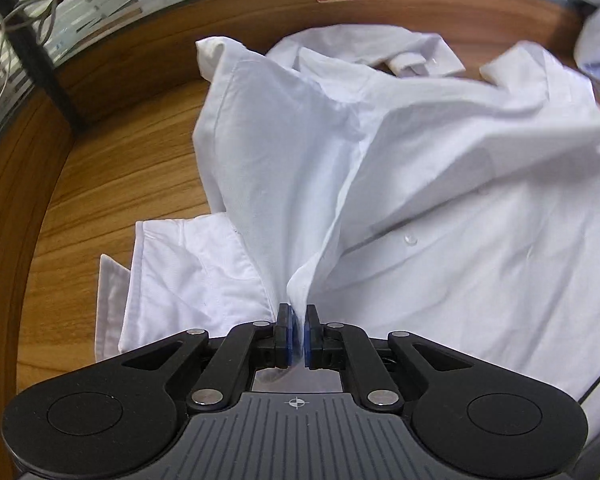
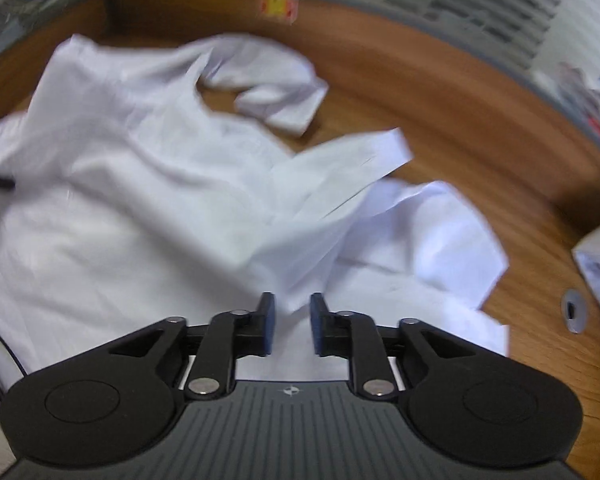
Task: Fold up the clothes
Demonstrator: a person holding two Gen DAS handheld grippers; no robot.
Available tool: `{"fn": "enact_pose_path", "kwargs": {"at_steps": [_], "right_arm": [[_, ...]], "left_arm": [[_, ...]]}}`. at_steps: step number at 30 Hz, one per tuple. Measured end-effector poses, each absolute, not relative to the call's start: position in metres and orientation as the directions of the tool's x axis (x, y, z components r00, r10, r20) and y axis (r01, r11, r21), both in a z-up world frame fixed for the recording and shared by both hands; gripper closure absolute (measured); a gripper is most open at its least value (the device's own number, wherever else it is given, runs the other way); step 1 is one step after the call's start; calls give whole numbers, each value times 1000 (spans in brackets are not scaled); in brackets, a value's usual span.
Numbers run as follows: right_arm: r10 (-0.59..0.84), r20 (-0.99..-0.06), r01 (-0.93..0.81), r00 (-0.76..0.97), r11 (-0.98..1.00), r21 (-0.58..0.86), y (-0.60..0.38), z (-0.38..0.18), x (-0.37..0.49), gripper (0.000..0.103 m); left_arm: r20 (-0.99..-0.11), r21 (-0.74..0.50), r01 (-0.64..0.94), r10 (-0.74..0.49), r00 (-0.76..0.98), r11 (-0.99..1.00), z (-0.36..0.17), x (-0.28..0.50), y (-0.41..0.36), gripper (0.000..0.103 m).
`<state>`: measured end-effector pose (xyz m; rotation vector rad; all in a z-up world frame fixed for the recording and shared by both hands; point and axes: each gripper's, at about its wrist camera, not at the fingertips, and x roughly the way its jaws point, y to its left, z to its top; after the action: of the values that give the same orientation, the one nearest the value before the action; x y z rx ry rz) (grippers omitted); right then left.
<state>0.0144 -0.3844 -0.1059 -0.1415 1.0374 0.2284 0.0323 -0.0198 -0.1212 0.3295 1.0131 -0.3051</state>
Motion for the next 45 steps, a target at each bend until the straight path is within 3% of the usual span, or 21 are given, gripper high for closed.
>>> {"fn": "enact_pose_path", "kwargs": {"at_steps": [2,10,16,25,27,28,29,32,40,45], "right_arm": [[117,-852,-207,511,978,10,-398,-91,21,66],[124,-827,18,549,987,161,-445,-82,78,54],[147,-832,168,535,947,275,-471,-102,124,52],[292,-818,404,496,756,515,-503,-152,162,49],[310,-811,461,496,698,549,-510,-163,160,51],[318,-806,483,500,670,564,-513,-168,157,58],[324,-800,504,505,642,578,-515,-172,154,79],[320,-767,509,556,598,619,-519,-166,137,91],[189,-721,468,666,646,602,-516,-102,39,94],[108,-677,445,728,676,587,-515,-63,-21,94]], "left_arm": [[-866,106,388,-107,489,916,-120,32,-17,92],[-855,78,375,-131,501,924,-115,32,-16,81],[-845,78,358,-129,518,930,-114,36,-18,78],[-837,56,316,-128,532,947,-115,41,-18,79],[-835,51,306,-128,536,951,-115,42,-18,79],[-833,45,297,-128,538,954,-115,42,-16,84],[-829,38,287,-130,543,957,-114,42,-15,89],[-808,-10,237,-147,570,972,-108,40,-6,96],[-729,-41,193,-161,665,980,-75,33,9,98],[-741,-14,248,-177,648,969,-71,27,5,98]]}}
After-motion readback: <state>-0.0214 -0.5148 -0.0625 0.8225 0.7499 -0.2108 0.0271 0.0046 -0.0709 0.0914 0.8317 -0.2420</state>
